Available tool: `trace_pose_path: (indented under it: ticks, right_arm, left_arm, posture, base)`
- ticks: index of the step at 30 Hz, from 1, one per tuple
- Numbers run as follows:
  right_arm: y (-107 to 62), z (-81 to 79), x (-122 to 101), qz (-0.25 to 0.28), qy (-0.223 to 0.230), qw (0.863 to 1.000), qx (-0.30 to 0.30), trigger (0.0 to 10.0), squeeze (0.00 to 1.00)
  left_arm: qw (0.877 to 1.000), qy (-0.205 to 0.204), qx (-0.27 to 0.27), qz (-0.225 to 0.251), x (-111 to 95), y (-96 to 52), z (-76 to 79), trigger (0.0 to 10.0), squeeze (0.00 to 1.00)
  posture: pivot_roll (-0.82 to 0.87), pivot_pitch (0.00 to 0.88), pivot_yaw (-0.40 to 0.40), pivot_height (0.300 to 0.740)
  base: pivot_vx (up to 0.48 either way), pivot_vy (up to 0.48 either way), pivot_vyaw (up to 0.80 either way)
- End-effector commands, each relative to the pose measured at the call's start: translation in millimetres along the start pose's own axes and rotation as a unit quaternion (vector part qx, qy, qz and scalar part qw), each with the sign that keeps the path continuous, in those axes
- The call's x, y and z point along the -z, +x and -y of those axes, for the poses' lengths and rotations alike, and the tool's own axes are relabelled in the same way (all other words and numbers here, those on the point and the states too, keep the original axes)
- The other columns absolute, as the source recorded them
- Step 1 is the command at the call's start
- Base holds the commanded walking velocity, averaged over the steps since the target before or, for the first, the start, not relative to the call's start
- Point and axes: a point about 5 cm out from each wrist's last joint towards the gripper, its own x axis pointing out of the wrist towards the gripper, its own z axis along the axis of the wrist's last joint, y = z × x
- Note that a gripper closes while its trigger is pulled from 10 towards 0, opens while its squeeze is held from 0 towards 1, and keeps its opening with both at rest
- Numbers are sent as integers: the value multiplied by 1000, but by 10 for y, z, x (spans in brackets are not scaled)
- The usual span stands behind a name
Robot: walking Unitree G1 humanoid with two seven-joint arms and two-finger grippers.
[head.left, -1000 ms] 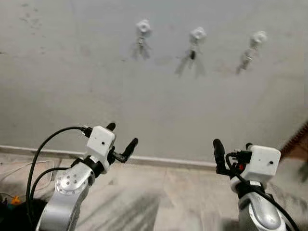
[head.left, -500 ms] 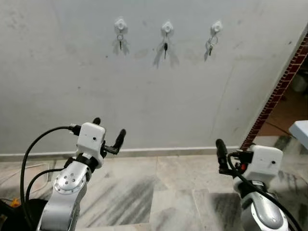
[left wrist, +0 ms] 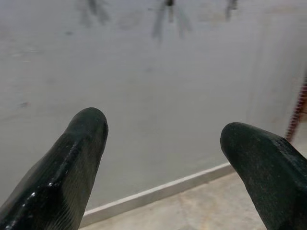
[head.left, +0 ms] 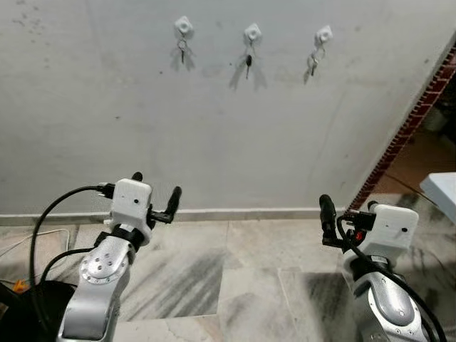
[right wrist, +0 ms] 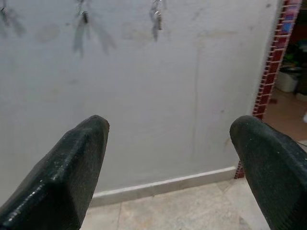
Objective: Hang keys on a hook
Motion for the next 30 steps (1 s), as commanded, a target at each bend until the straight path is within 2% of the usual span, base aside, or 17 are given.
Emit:
trace_pose_path:
  ticks: [1, 10, 25, 30]
  right_arm:
    - [26, 7, 10, -3, -2, 1000, 4, 10000, 0]
    - [81, -19, 14, -4, -4, 1000, 1, 10000, 0]
    - [99, -22, -13, 3, -8, 1000, 4, 10000, 0]
    - [134, -8, -44, 9, -11, 1000, 8, 10000, 0]
  left_arm:
    - [1000, -2, 10, 3, -12, 32, 28, 10000, 0]
    - [1000, -4, 19, 8, -35, 77, 62, 10000, 0]
    - [999, -12, 36, 10, -39, 165, 76, 10000, 0]
    - [999, -24, 44, 12, -36, 220, 127, 10000, 0]
  posture:
    - [63, 0, -49, 740]
    - [67, 0, -48, 740]
    - [35, 0, -31, 740]
    - [20, 0, -32, 740]
  base:
    - [0, 0, 0]
    - [0, 0, 0]
    - [0, 0, -783]
    - [0, 0, -781]
